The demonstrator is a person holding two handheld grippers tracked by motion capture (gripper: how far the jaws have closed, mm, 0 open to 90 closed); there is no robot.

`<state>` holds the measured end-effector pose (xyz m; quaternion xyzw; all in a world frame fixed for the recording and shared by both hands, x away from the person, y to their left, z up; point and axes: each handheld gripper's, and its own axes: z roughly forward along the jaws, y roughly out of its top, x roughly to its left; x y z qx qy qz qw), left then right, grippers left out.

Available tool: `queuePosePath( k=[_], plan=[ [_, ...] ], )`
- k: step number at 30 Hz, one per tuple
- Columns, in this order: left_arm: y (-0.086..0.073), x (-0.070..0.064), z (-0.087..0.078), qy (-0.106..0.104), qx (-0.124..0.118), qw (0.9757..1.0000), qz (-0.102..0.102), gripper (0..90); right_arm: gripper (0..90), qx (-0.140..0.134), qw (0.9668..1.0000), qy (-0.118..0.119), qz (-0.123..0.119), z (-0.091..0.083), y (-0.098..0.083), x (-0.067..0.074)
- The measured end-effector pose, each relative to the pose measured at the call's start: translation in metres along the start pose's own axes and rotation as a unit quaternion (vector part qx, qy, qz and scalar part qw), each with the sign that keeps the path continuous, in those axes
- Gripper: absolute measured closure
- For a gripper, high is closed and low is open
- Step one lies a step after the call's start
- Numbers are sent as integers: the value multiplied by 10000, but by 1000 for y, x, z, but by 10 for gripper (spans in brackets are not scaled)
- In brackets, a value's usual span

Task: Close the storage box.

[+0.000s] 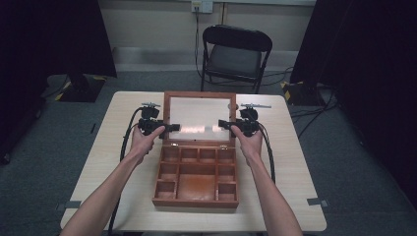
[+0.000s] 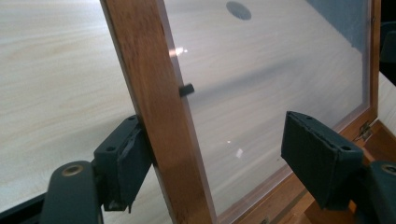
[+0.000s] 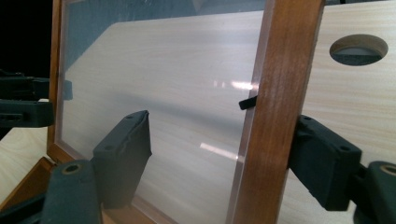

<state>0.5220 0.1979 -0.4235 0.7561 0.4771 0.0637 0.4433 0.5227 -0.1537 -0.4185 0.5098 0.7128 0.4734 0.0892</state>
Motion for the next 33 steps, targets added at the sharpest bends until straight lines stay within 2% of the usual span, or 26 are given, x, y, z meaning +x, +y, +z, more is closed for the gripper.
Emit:
queuePosePath(
  k=[8,11,15,20,22,31,32,33],
  plan=[
    [3,-4,-8,-11,-115,9999,92,275,262,-119,9999,55,1,-7,11,2],
    [5,-5,-10,-7,-139,9999,94,276,307,-239,9995,165,129,-11,13,0],
    [9,-6,-13,-19,-179,9997,141,277,317,-293,9993,188,114,-13,14,-1],
    [10,-8,-17,-46,-248,9996,144,277,372,-299,9995,136,-16,-19,15,2],
    [11,-10,-20,-18,-277,9994,220,278,381,-287,9995,116,-58,-22,15,4],
    [12,-17,-30,-85,-409,9986,332,279,386,-243,9992,26,-309,-33,16,14],
    [10,-20,-33,-68,-460,9983,360,277,380,-263,9988,-4,-410,-36,14,17],
    [10,-20,-33,-68,-460,9983,360,276,380,-301,9987,21,-401,-37,14,18]
  ],
)
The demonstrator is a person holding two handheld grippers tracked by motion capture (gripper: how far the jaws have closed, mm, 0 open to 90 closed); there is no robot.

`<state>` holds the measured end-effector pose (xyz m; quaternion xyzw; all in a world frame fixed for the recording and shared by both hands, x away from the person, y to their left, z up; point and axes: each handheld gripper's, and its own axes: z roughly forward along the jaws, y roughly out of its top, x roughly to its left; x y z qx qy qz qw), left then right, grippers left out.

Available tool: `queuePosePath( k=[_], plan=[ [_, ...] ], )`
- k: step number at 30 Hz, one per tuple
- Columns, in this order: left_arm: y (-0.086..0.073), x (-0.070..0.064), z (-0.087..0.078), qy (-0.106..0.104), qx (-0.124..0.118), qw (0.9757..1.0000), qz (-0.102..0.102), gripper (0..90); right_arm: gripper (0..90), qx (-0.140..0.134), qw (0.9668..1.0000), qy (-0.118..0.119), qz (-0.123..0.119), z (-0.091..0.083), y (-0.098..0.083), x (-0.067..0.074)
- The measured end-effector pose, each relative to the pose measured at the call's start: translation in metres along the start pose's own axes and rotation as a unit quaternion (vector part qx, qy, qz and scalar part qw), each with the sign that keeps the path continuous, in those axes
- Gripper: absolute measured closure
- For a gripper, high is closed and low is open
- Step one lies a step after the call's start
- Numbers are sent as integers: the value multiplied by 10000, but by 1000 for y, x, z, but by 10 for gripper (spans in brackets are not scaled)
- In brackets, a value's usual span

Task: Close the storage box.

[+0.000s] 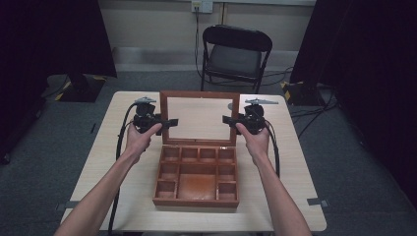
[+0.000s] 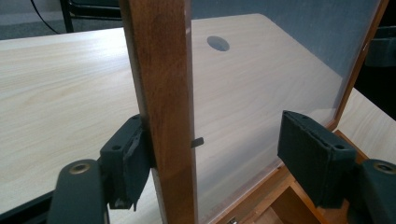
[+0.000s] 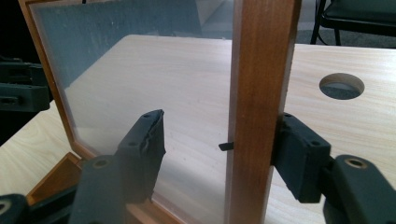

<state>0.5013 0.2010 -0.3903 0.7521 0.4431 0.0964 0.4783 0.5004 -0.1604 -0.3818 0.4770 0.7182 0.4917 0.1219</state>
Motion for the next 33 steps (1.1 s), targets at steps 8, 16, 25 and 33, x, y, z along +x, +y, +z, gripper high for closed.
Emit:
queuePosePath(
  k=[8,16,25,33],
  plan=[
    [-1,-10,-11,-48,-43,9998,202,280,394,-51,9999,151,-1,-11,-4,3],
    [-1,-20,-21,-130,-220,9991,343,292,394,-100,9996,237,-143,-19,-3,14],
    [-6,-23,-31,-156,-361,9985,388,357,384,-119,9993,347,-101,-28,-9,18],
    [-12,-26,-38,-94,-414,9978,517,415,373,-86,9992,351,-191,-34,-13,23]
  ],
)
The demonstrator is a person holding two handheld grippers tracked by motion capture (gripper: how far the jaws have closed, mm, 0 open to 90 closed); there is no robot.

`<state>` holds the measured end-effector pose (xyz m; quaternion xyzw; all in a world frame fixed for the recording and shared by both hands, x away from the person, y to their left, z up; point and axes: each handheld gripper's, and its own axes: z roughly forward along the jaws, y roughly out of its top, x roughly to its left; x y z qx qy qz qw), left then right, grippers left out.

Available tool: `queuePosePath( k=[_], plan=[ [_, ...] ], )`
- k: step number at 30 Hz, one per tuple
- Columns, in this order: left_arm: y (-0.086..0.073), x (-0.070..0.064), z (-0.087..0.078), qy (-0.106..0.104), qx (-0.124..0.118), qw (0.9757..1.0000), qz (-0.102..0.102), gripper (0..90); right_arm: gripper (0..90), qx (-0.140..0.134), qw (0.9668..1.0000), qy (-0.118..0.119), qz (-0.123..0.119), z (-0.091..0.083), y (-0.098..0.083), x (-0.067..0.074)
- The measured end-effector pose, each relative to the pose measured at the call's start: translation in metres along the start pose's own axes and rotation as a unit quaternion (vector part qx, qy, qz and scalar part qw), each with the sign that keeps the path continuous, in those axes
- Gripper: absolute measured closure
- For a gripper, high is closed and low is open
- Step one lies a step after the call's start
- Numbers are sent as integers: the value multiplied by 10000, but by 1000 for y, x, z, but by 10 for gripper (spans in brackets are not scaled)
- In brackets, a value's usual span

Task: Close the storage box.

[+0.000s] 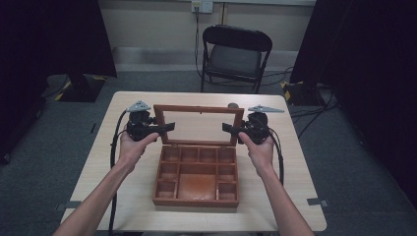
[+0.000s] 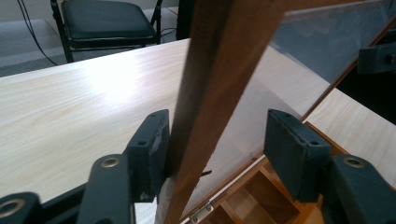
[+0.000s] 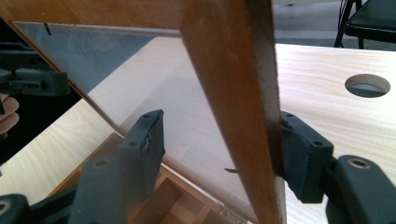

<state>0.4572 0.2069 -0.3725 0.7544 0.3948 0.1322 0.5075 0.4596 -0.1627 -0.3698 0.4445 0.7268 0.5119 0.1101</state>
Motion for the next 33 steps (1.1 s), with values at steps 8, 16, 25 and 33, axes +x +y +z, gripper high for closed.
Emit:
queuePosePath(
  k=[8,16,25,33],
  plan=[
    [-7,-4,-8,-41,-69,9999,64,431,366,125,9999,32,-85,-7,-3,6],
    [-11,-11,-14,-2,-31,9997,261,413,351,198,9997,41,-107,-13,-8,11],
    [-15,-9,-21,-107,-67,9999,23,352,348,275,9994,77,-169,-17,-10,12],
    [-20,-13,-20,-137,-10,9999,32,312,338,377,9990,106,-219,-21,-14,16]
  ],
)
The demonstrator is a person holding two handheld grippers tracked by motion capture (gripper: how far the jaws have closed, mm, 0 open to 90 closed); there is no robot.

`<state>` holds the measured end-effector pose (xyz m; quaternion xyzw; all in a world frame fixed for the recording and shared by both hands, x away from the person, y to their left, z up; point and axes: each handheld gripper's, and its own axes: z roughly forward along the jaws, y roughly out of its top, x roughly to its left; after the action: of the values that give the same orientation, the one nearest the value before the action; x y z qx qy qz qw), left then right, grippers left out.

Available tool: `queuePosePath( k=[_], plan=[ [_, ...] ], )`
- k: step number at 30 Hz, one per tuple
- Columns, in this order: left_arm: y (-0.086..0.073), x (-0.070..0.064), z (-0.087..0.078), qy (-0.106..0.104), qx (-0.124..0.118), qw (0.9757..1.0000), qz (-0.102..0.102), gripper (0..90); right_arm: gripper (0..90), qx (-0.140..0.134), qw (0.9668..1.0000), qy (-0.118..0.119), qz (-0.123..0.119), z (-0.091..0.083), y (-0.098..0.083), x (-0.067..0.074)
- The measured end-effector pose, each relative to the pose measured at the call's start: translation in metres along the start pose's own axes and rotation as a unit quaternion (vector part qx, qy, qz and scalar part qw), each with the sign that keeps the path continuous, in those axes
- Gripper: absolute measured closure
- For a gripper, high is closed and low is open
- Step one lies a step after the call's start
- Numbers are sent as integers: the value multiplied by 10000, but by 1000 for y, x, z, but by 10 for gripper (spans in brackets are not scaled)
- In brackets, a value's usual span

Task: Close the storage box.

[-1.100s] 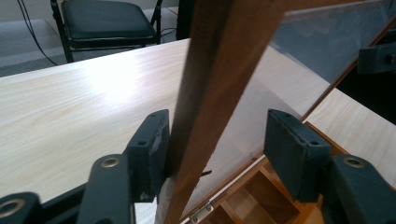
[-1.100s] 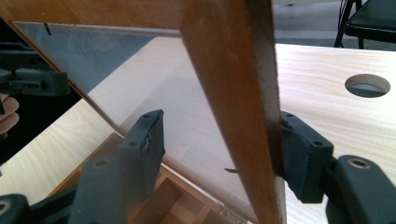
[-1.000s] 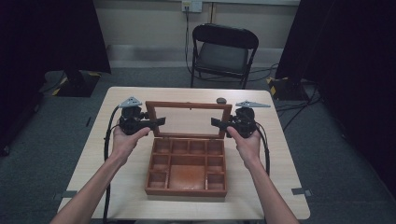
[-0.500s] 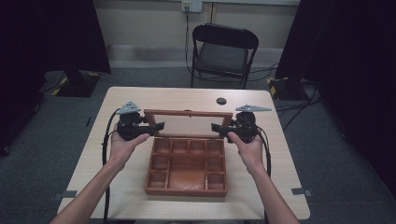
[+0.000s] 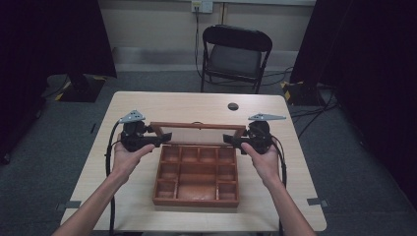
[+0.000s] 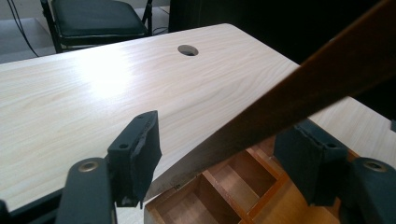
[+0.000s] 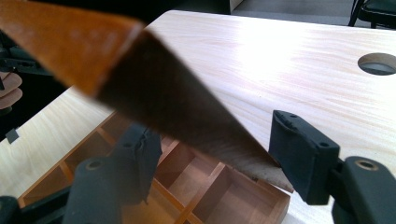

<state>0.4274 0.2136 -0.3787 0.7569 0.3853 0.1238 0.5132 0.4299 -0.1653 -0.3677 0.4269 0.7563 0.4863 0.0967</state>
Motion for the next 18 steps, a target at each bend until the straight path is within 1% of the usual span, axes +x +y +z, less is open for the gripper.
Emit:
queuePosePath(
  k=[2,4,5,6,7,8,10,12,15,16,18],
  plan=[
    [-2,-2,1,-55,-22,10000,-34,312,329,-15,10000,31,27,0,-1,-1],
    [-2,-2,1,-71,15,10000,39,307,301,-10,10000,46,76,1,-2,-2],
    [-1,-2,0,-72,-7,10000,-4,306,292,15,10000,51,78,1,-3,-2],
    [-1,-2,0,-72,-7,10000,-4,294,292,15,10000,51,78,1,-3,-2],
    [-1,-1,0,-96,14,10000,-19,279,296,47,9999,101,79,2,-5,-2],
    [-1,-1,0,-86,25,10000,3,273,296,70,9999,78,77,2,-6,-2],
    [-2,-3,0,-85,32,10000,-23,259,294,107,9999,42,54,3,-8,-1],
    [-3,-3,0,-77,39,10000,-27,247,279,136,9999,52,25,1,-9,-2],
    [-3,-2,0,-111,45,9999,-50,246,236,259,9996,72,-5,-3,-10,-5],
    [-3,-2,0,-111,45,9999,-50,246,225,339,9994,55,-25,-5,-10,-6],
    [-3,-2,0,-122,36,9999,-65,247,229,449,9990,51,-40,-9,-12,-9]
  ],
)
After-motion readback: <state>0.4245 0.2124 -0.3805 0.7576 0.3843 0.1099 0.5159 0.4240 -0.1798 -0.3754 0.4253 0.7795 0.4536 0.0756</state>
